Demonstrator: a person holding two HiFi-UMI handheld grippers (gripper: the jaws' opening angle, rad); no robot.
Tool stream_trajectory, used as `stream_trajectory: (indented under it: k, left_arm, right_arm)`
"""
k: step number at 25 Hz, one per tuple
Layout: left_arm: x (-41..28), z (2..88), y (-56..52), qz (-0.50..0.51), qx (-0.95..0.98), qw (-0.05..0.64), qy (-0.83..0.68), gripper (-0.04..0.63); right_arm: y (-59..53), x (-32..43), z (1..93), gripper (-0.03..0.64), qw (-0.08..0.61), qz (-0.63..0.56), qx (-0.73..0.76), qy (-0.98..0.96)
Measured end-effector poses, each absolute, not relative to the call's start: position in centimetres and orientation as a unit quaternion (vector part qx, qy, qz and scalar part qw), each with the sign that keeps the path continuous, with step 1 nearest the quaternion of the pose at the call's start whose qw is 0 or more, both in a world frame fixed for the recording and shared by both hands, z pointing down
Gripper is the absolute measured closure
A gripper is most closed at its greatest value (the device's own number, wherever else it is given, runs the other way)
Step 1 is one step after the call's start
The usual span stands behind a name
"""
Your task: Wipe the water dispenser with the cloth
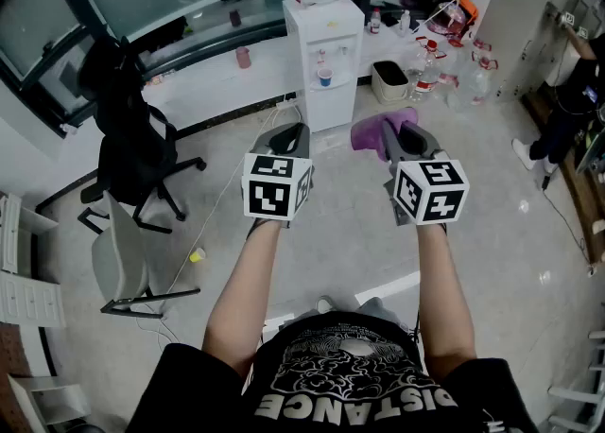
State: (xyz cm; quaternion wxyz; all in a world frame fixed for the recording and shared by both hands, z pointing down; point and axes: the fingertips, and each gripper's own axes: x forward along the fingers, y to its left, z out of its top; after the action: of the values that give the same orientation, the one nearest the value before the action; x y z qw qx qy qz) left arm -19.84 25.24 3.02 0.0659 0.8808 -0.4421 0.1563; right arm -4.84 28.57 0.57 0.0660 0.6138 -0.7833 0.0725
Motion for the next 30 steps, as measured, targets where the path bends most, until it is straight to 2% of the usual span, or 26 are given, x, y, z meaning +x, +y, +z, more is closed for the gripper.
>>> stream_trajectory:
  k: [16, 30]
  left_arm:
    - [-16.7, 4.5, 20.0, 0.166, 0.881, 0.067, -0.437, 0.569]
    - [-9.8, 5.3, 6.7, 0.183, 0.849, 0.078, -0.490, 0.569]
  right_arm:
    - [23.6, -2.5, 2.1, 0.584, 0.065, 0.081, 0.609, -0.786]
    - [8.7, 5.3, 3.6, 0.584, 0.051, 0.106, 0.563, -0.818]
